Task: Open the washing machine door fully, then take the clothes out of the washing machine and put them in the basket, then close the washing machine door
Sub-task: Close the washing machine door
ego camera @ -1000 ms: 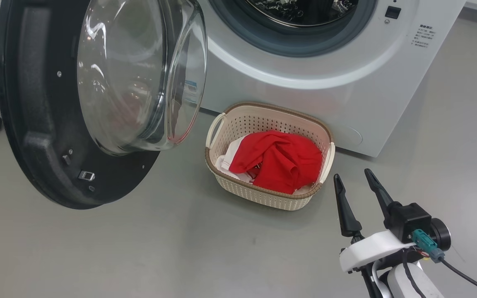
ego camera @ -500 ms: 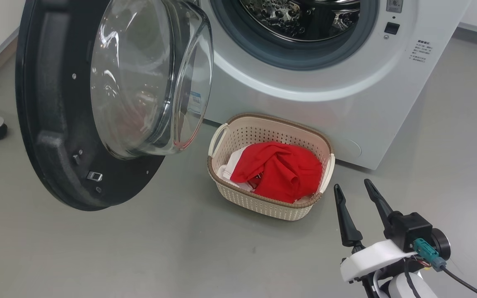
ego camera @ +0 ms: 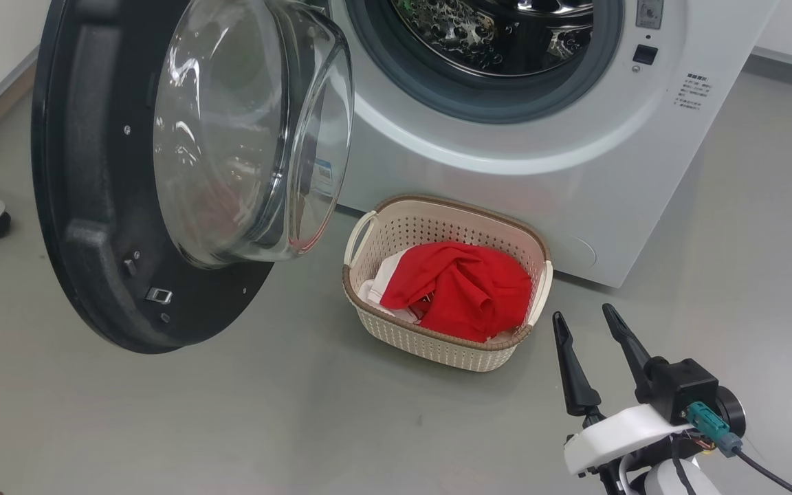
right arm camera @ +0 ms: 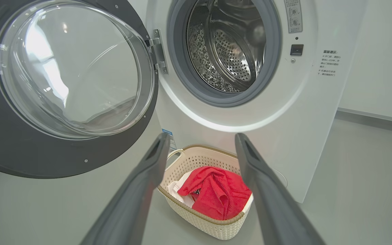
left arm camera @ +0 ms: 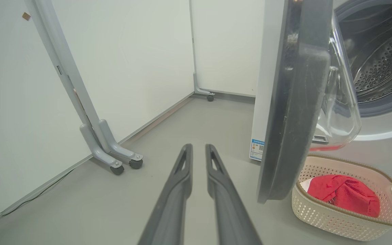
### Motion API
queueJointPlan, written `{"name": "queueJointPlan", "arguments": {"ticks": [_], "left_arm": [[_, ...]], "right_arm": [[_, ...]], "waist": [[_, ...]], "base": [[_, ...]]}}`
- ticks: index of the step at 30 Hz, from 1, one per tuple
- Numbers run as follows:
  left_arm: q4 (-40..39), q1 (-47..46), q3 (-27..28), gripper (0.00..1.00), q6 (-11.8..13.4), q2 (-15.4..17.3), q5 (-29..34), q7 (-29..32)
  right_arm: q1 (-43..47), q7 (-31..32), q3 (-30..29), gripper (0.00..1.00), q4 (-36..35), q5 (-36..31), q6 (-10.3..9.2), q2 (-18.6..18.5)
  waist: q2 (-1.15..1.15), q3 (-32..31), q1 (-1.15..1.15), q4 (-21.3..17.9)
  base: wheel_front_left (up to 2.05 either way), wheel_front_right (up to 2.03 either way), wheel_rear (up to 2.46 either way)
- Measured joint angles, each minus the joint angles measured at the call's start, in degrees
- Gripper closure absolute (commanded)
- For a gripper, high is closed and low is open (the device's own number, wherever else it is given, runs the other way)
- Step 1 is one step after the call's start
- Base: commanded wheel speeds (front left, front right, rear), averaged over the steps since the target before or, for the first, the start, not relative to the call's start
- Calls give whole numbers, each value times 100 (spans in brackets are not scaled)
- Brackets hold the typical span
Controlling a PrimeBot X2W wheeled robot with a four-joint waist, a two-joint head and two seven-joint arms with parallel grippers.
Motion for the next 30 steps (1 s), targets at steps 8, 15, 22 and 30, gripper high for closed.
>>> {"name": "queueJointPlan", "arguments": {"ticks": [8, 15, 22, 30], "left_arm": [[346, 9, -148, 0, 0, -105, 38, -159], [474, -6, -210, 0, -1, -104, 137, -160], [582, -20, -236, 0, -1, -104, 142, -167], [602, -108, -223, 0, -1, -104, 201, -167]], "right_arm": [[47, 0, 0, 0, -33, 18, -1, 0], [48, 0, -2, 0, -56, 18, -1, 0], [48, 0, -2, 0, -65, 18, -1, 0], [48, 0, -2, 0, -71, 18, -9, 0]], "waist": [[0, -9, 0, -14], [0, 9, 0, -1], [0, 25, 0, 8], [0, 34, 0, 8]], "base": [[0, 0, 0], [0, 0, 0], [0, 0, 0], [0, 0, 0]]}}
